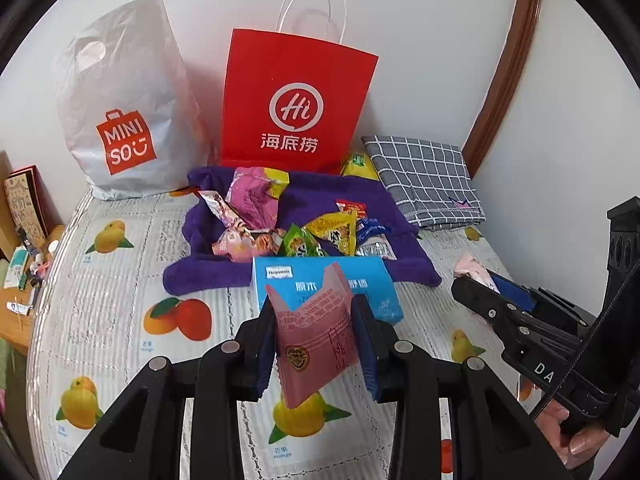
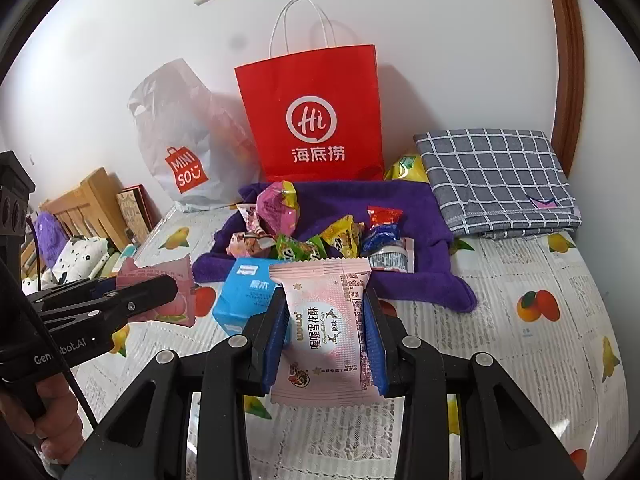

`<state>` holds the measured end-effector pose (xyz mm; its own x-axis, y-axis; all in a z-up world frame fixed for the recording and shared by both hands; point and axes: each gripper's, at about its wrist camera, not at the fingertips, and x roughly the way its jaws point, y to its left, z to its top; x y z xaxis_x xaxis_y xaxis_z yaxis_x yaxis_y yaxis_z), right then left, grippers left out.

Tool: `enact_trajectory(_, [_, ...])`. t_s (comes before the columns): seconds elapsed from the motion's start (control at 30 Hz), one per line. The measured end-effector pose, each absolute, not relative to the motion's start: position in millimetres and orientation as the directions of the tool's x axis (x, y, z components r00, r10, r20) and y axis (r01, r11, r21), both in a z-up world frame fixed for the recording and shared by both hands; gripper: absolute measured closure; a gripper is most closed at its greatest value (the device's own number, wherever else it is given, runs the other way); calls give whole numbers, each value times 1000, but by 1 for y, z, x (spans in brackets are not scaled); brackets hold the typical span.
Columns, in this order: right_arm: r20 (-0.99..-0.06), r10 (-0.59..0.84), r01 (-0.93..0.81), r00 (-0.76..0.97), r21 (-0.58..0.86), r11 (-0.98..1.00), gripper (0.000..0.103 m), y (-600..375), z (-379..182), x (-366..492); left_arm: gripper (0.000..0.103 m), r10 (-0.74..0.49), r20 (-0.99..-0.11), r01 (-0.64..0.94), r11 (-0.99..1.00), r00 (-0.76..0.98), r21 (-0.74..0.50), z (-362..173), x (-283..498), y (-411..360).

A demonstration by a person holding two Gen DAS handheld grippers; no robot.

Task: Organize snacks
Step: 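Carry the wrapper in the right gripper while the left carries the pink packet to the towel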

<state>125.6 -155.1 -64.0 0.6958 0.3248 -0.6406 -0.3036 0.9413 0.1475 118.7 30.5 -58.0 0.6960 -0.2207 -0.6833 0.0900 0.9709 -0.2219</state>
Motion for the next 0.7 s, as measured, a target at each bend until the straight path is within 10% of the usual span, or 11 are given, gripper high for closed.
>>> enact_trajectory(0.7, [-642, 324, -284, 695, 168, 944, 67, -150, -49, 141, 69, -228, -672, 106, 970, 705, -218, -36, 136, 34])
